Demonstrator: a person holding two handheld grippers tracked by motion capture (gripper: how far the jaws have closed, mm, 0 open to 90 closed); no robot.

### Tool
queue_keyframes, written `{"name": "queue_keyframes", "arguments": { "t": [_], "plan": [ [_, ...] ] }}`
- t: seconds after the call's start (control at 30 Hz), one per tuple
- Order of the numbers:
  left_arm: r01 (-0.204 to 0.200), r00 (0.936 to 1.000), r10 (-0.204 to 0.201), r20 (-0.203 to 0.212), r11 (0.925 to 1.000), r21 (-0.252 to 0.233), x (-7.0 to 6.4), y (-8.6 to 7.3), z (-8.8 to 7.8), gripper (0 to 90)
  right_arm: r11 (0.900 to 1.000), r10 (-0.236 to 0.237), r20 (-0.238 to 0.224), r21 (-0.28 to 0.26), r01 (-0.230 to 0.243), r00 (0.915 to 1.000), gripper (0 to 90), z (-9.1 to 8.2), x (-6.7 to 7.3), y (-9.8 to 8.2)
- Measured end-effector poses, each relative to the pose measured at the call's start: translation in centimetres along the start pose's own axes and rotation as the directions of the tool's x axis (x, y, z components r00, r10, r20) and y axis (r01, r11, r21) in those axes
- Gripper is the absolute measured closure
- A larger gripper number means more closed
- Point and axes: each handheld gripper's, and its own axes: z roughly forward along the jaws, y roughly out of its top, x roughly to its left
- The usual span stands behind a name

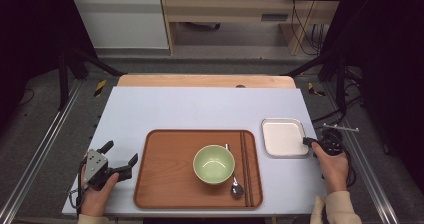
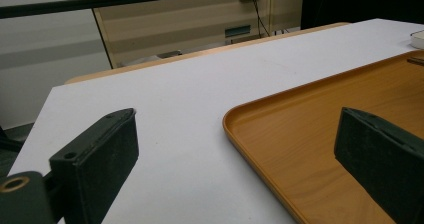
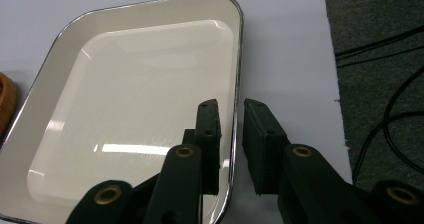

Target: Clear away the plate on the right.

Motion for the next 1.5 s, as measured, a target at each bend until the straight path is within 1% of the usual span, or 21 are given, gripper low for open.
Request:
{"name": "queue_keyframes", "arguments": {
  "t": [0.03,0.07,0.1,0.13,0.2,0.27,0.33,0.43,0.5,0.53,0.57,0.6,0.7,0.8,0.83,0.93,1.0,1.07,1.2,1.27,1.5],
  "plan": [
    [-0.001,1.0,0.001,0.001,1.0,0.0,0.0,0.0,0.0,3.6,1.0,-0.011,0.003,-0.004,0.011,0.9999,79.5,0.1,-0.1,0.0],
    [-0.003,1.0,0.003,0.0,1.0,0.0,0.0,0.0,0.0,3.6,1.0,0.003,-0.002,0.002,-0.003,1.0,80.1,0.1,0.0,0.0],
    [-0.003,1.0,0.003,0.0,1.0,0.001,0.0,0.0,0.1,3.6,1.0,-0.012,0.008,0.004,0.012,0.9999,80.9,0.2,-0.1,0.0],
    [-0.002,1.0,0.002,0.0,1.0,0.003,0.0,0.0,0.1,3.6,1.0,0.004,0.0,0.008,-0.004,1.0,81.4,0.3,0.0,0.0],
    [0.0,1.0,0.0,-0.004,1.0,0.004,0.0,0.0,0.1,3.6,1.0,-0.012,0.011,0.021,0.012,0.9999,82.3,0.4,-0.2,0.0],
    [0.002,1.0,-0.002,-0.004,1.0,0.002,0.0,0.0,0.1,3.6,1.0,0.013,0.004,0.019,-0.013,0.9999,84.4,0.6,0.0,0.0],
    [0.004,1.0,-0.004,-0.004,1.0,-0.002,0.0,0.1,0.0,3.6,1.0,0.015,0.016,0.023,-0.016,0.9997,86.2,0.5,0.0,0.1],
    [0.006,1.0,-0.006,-0.007,1.0,-0.006,0.0,0.1,-0.2,3.6,0.999,0.032,0.011,0.01,-0.033,0.9994,87.6,0.5,0.0,0.1],
    [0.01,0.9999,-0.011,-0.009,0.9999,-0.013,0.1,0.2,-0.2,3.7,0.997,0.071,0.003,0.005,-0.071,0.9975,88.9,0.3,0.2,0.3],
    [0.011,0.9999,-0.012,-0.01,0.9998,-0.014,0.1,0.2,-0.2,3.7,0.997,0.075,-0.001,0.001,-0.075,0.9972,89.1,0.2,0.3,0.4],
    [0.011,0.9999,-0.011,-0.01,0.9999,-0.013,0.2,0.2,-0.2,3.7,0.998,0.059,-0.008,-0.014,-0.059,0.9982,89.2,0.1,0.3,0.5],
    [0.012,0.9999,-0.012,-0.012,0.9998,-0.014,0.2,0.3,-0.2,3.7,0.998,0.064,-0.003,-0.018,-0.064,0.9979,89.2,-0.1,0.5,0.6],
    [0.018,0.9998,-0.019,-0.011,0.9997,-0.017,0.2,0.4,-0.1,3.7,0.998,0.032,0.005,-0.052,-0.031,0.9995,89.2,-0.5,0.9,0.7],
    [0.019,0.9998,-0.019,-0.01,0.9996,-0.02,0.1,0.6,-0.1,3.7,0.994,0.044,-0.017,-0.103,-0.046,0.9989,89.3,-1.3,1.4,1.0],
    [0.018,0.9998,-0.018,-0.01,0.9996,-0.02,0.0,0.7,-0.2,3.7,0.992,0.024,-0.018,-0.124,-0.026,0.9996,89.3,-1.6,1.6,1.2],
    [0.028,0.9995,-0.028,-0.01,0.999,-0.035,0.0,1.2,-0.5,3.6,0.984,0.0,-0.034,-0.178,-0.006,0.9994,89.2,-2.7,3.0,1.6],
    [0.031,0.9994,-0.031,-0.013,0.9985,-0.045,0.0,1.7,-0.6,3.5,0.978,-0.029,-0.032,-0.207,0.022,0.9991,89.2,-3.1,4.0,2.0],
    [0.05,0.9987,-0.05,-0.01,0.9968,-0.062,0.1,2.3,-0.6,3.7,0.972,-0.045,-0.042,-0.234,0.034,0.9981,89.2,-3.4,5.1,2.5],
    [0.029,0.9995,-0.029,-0.009,0.9971,-0.071,-0.3,3.9,-0.2,6.2,0.959,-0.091,-0.057,-0.275,0.072,0.9941,89.2,-3.5,7.5,3.3],
    [0.021,0.9998,-0.021,0.0,0.9969,-0.076,-0.6,4.6,0.3,6.9,0.954,-0.111,-0.067,-0.288,0.087,0.9915,89.2,-3.4,8.6,3.6],
    [-0.005,0.9992,0.008,0.039,0.997,-0.077,-2.4,7.3,3.2,9.5,0.947,-0.134,-0.112,-0.309,0.094,0.9846,89.2,-2.1,11.7,4.7]
  ]
}}
